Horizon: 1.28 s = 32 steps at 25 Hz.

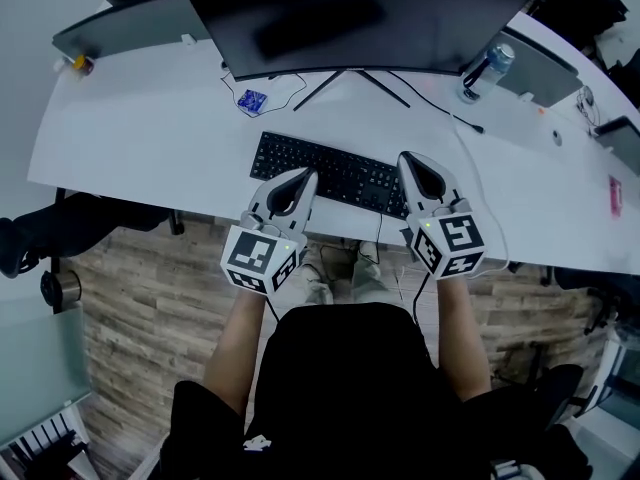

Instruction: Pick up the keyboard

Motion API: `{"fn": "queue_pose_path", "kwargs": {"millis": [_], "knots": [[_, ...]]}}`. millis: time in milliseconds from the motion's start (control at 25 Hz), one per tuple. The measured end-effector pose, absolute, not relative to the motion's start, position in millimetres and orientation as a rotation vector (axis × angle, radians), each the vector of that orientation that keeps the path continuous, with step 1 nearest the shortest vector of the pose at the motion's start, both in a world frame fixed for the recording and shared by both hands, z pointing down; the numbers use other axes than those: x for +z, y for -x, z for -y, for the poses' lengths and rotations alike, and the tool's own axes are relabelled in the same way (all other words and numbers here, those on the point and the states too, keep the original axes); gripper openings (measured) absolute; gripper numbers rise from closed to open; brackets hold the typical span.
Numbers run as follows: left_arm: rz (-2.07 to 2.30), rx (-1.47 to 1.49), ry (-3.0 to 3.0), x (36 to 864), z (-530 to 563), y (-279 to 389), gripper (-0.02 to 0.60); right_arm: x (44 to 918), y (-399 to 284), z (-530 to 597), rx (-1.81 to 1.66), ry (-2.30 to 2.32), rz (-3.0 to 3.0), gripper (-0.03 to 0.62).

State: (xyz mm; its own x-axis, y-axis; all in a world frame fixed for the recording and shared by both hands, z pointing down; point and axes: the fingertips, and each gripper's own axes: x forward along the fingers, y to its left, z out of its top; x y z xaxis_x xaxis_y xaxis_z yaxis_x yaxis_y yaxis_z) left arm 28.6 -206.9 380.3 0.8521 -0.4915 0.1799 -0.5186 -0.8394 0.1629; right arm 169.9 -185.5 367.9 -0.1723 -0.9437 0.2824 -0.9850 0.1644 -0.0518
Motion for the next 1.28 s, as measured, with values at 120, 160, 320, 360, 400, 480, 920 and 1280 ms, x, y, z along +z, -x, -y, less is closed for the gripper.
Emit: {"fn": "queue_pose_path", "kwargs": {"millis": [120,160,320,360,400,480,920,1280], "knots": [[0.812,0.214,-2.798,387.4,210.0,-35.1,0.009,376.0,-177.7,194.0,0.359,-1.854,2.267,0.005],[0.822,0.22,-2.789,390.5,210.5,-36.9,0.009,379.4,-179.7,196.5,0.369,-1.842,2.274,0.005],[0.86,0.254,-2.742,408.3,209.8,-41.1,0.009,393.1,-183.7,205.1,0.397,-1.785,2.296,0.005],[0.871,0.267,-2.731,413.6,208.6,-41.9,0.01,396.8,-184.6,206.9,0.405,-1.77,2.3,0.005],[0.883,0.281,-2.722,419.0,207.5,-42.7,0.009,400.4,-185.8,208.6,0.413,-1.756,2.304,0.005],[0.91,0.315,-2.704,430.2,205.9,-43.6,0.009,407.4,-187.8,211.5,0.431,-1.731,2.31,0.005],[1.038,0.356,-2.552,476.9,207.6,-38.1,0.009,442.1,-181.9,228.8,0.468,-1.528,2.329,0.005],[1.11,0.444,-2.449,523.5,187.2,-40.3,0.009,477.0,-171.1,247.3,0.48,-1.298,2.33,0.005]]}}
